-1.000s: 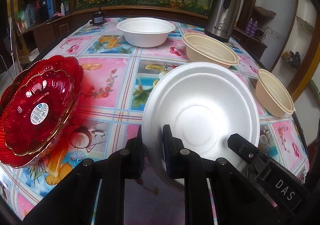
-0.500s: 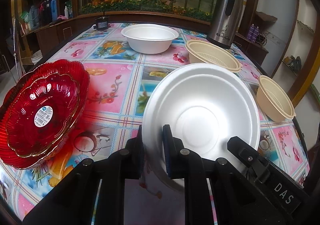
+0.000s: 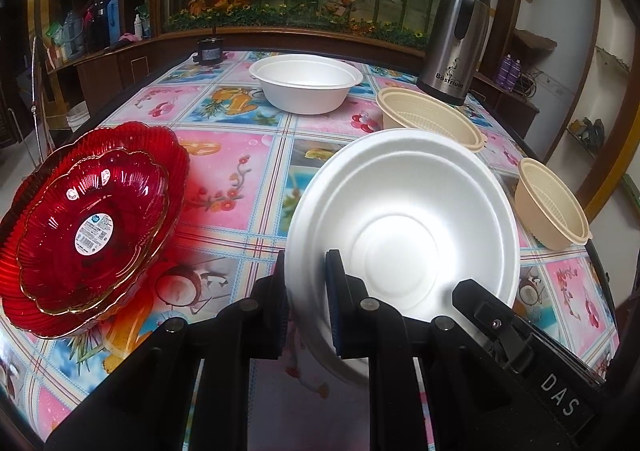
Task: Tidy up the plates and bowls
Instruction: 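Lift the white foam plate and carry it toward the red plate stack, then lower the white foam plate over the red plate stack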
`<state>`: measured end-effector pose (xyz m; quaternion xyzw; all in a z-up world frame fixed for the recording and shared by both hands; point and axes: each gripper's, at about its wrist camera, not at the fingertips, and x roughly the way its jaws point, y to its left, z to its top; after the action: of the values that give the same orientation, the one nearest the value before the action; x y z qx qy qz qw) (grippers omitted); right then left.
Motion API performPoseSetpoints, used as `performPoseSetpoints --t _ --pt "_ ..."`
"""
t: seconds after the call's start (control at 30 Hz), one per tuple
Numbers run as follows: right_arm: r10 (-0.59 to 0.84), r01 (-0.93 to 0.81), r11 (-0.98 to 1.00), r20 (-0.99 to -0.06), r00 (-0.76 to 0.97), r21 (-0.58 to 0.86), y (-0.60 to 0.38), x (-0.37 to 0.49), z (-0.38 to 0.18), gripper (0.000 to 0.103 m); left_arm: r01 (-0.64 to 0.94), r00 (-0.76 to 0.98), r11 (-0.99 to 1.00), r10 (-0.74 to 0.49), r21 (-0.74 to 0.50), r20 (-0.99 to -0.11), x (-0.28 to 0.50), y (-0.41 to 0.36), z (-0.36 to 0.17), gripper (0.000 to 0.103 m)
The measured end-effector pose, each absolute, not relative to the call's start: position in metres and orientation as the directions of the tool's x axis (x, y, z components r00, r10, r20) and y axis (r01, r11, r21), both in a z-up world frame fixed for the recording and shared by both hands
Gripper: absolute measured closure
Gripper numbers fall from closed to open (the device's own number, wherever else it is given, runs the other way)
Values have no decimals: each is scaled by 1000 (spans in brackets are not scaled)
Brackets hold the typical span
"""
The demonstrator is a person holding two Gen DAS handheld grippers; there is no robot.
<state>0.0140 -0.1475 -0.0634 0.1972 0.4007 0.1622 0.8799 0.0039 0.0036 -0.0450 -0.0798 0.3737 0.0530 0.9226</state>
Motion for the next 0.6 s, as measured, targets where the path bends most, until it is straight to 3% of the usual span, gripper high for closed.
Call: performPoseSetpoints --t 0.6 --pt "455 -211 880 -628 632 426 -118 14 -43 92 -225 728 968 94 -108 -679 -11 33 -30 89"
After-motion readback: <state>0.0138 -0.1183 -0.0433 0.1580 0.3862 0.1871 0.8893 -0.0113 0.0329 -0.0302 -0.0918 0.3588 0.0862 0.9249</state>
